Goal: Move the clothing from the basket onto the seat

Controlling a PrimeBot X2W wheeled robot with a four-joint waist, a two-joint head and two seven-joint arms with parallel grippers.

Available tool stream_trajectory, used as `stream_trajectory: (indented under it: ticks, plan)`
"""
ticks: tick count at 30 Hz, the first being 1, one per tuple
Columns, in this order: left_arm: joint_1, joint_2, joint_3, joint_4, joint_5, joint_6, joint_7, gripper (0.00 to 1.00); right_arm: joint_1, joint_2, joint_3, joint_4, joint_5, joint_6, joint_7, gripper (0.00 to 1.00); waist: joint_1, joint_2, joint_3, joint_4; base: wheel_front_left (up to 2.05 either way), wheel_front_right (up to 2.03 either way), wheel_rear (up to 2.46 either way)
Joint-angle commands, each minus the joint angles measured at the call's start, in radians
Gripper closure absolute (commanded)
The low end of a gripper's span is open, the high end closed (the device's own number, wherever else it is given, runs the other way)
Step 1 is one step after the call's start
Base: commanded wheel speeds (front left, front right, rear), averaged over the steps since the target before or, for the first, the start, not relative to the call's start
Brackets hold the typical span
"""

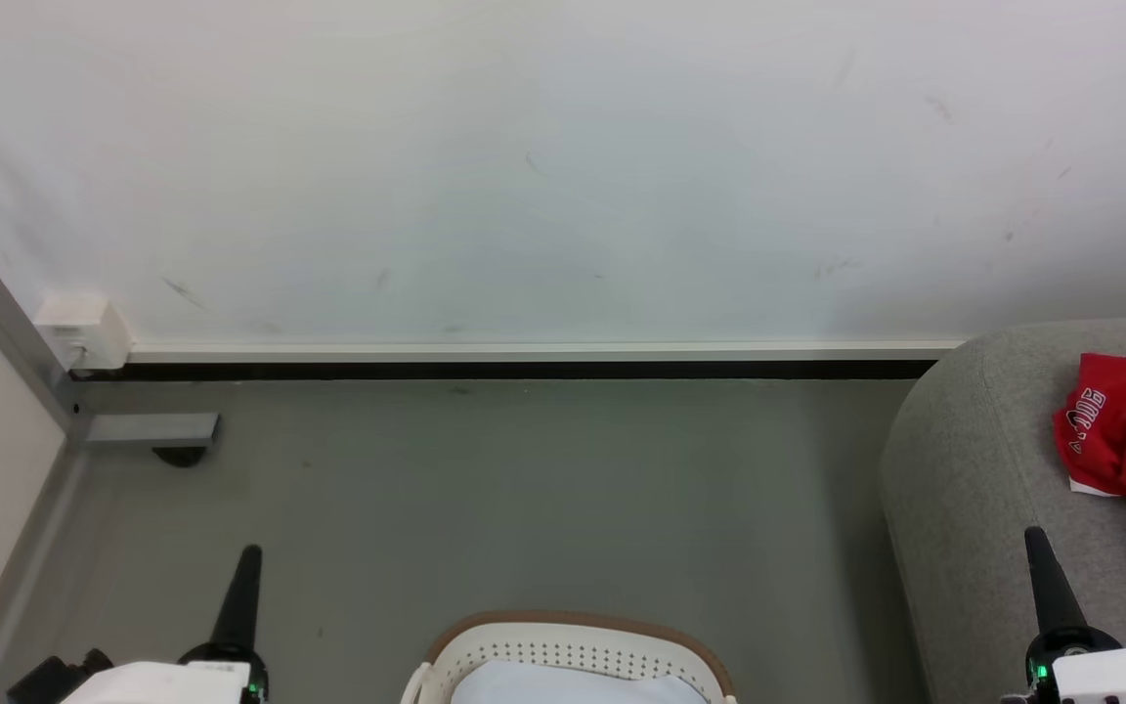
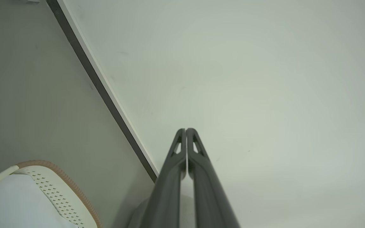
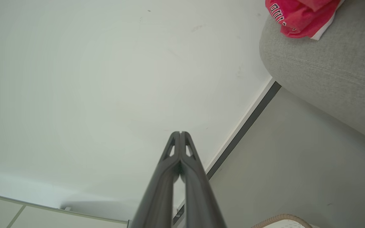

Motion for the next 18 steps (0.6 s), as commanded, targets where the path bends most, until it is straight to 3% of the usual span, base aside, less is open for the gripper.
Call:
stream_trajectory:
  ticks: [1, 18]
  plan:
    - [-0.02, 0.003, 0.005, -0.008, -0.028, -0.005, 0.006, 1.0, -0.015, -0.002, -0.008, -0.009, 0.026, -0.001, 0.008, 1.0, 0.0, 0.0, 0.0, 0.0, 0.0, 0.0, 0.0]
    - [-0.025, 0.002, 0.018, -0.009, -0.157, -0.012, 0.043, 1.0, -0.019, 0.002, -0.034, -0.012, 0.14, -0.002, 0.044, 1.0, 0.0, 0.0, 0.005, 0.004, 0.0, 0.0, 0.0]
